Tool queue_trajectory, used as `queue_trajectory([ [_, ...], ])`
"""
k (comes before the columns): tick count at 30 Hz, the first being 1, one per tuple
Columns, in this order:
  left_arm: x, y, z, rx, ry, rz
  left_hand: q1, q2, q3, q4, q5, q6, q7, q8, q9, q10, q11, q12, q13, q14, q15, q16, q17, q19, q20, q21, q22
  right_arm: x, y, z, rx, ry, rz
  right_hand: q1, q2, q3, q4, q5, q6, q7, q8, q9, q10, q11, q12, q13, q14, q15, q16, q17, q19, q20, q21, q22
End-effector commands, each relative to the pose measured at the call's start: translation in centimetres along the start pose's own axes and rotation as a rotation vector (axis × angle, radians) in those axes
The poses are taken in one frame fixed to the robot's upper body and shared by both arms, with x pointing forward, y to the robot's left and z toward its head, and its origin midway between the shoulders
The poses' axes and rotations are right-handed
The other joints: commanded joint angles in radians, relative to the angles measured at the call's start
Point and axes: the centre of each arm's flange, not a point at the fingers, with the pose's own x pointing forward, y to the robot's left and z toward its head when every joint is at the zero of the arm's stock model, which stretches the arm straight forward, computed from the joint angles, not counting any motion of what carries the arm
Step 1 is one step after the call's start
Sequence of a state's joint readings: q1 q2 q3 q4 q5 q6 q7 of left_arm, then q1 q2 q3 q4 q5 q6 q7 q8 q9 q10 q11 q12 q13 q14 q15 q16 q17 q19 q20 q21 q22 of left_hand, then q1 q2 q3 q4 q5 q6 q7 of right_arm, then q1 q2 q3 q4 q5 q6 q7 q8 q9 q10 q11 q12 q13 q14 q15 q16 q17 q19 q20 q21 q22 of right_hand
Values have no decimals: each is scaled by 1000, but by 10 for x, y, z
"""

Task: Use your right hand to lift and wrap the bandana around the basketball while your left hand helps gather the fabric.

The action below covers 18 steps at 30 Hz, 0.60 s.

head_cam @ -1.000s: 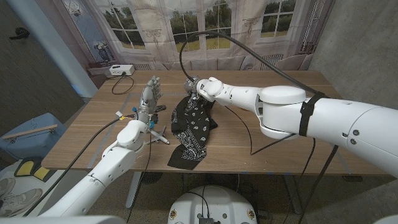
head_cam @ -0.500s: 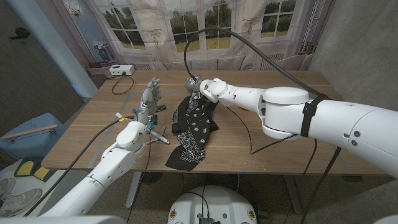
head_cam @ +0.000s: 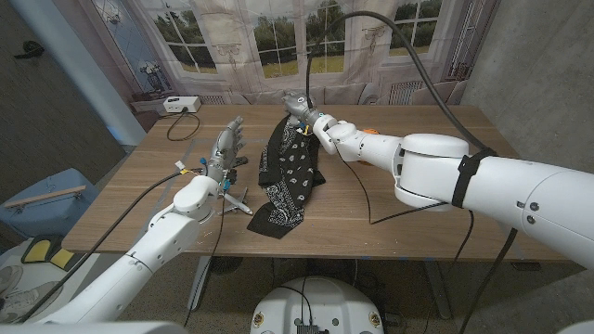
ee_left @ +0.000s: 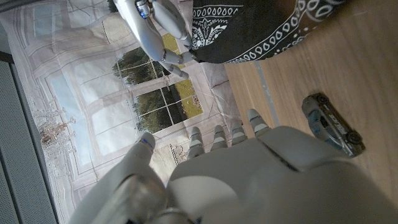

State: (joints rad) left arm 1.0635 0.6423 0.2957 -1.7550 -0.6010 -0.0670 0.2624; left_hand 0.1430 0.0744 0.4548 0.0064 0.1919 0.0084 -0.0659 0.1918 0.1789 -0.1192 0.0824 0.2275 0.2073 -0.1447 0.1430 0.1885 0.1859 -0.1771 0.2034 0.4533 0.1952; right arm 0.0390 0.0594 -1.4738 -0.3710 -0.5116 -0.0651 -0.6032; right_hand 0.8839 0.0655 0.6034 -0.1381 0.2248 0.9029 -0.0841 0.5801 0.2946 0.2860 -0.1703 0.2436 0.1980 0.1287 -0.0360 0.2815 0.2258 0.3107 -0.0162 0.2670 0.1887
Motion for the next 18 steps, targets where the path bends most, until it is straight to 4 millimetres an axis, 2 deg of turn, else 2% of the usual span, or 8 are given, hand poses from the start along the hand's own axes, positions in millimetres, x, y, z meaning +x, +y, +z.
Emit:
queue_trajectory([
  [1,7,-3,18,119,89,-7,28,-3,10,-21,-4,-16,-7,-2,7,-19,0,-5,4,-21,2,-4,2,-62,8,-6,2,-21,-35,-42,185,177,-412,-2,13,-33,18,7,-3,-10,12,13,9,-11,-8,4,9,-115,9,6,-6,-5,1,2],
  [5,9,-7,27,206,123,-11,71,-9,23,-63,-11,-49,-9,-5,8,-49,-6,-13,6,-55,6,-7,3,-79,8,-19,2,-27,-47,-52,231,206,-519,-5,19,-46,22,9,-6,-14,19,21,11,-12,-11,5,4,-117,10,10,-9,-9,-1,3],
  [18,9,-20,41,281,142,-20,97,-18,28,-91,-12,-56,-1,-1,10,-61,-3,-14,9,-65,10,-4,3,-80,8,-24,3,-53,-71,-83,365,310,-670,-8,34,-85,23,18,-14,-15,44,49,27,-10,-16,7,-5,-112,15,17,-18,-3,-5,3],
])
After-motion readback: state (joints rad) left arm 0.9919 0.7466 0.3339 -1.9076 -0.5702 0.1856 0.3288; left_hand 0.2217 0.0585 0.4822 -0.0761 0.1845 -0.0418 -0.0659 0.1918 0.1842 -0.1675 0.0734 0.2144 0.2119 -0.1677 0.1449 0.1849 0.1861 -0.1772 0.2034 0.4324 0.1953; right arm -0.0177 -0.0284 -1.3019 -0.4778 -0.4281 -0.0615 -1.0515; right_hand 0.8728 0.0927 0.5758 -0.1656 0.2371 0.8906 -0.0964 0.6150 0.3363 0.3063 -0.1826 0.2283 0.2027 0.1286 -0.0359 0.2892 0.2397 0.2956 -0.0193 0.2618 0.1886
